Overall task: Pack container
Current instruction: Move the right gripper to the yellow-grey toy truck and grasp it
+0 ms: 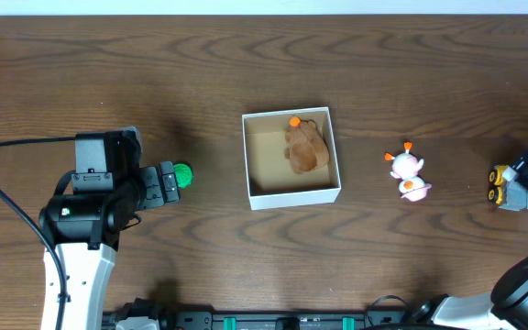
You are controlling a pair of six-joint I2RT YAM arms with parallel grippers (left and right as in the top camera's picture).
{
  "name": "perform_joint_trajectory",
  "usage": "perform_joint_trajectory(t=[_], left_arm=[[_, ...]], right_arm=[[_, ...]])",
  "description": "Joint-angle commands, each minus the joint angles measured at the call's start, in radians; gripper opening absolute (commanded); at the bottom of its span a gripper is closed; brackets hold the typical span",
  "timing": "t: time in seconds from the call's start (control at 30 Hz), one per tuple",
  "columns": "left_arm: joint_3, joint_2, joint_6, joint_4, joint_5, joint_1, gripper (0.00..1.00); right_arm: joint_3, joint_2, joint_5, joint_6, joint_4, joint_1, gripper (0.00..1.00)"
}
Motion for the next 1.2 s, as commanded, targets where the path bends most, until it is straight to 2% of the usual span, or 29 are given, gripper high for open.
perform_joint_trajectory(t=[0.0, 0.43, 0.57, 0.7, 0.97, 1.17], left_arm=[[0.017, 0.003, -0.010, -0.002, 0.003, 0.005, 0.98], [0.017, 0.003, -0.010, -0.001, 0.003, 0.005, 0.98], [0.017, 0.003, -0.010, -0.002, 0.003, 0.005, 0.98], [0.017, 0.003, -0.010, -0.001, 0.003, 0.005, 0.98], [0.017, 0.003, -0.010, -0.002, 0.003, 0.005, 0.98], [0.017, 0.003, -0.010, -0.002, 0.003, 0.005, 0.98]], right_arm=[[-0.012, 0.044, -0.054, -0.049, 0.019, -0.004, 0.99], [-0.012, 0.117, -0.129, -0.140, 0.085, 0.027, 0.98], [-0.012, 0.117, -0.133, -0.140, 0.099, 0.043, 0.89], [-0.012, 0.117, -0.133, -0.140, 0.100, 0.051, 0.71], [-0.012, 0.117, -0.133, -0.139, 0.098, 0.052, 0.60], [-0.012, 0.117, -0.133, -0.131, 0.100, 0.052, 0.58]])
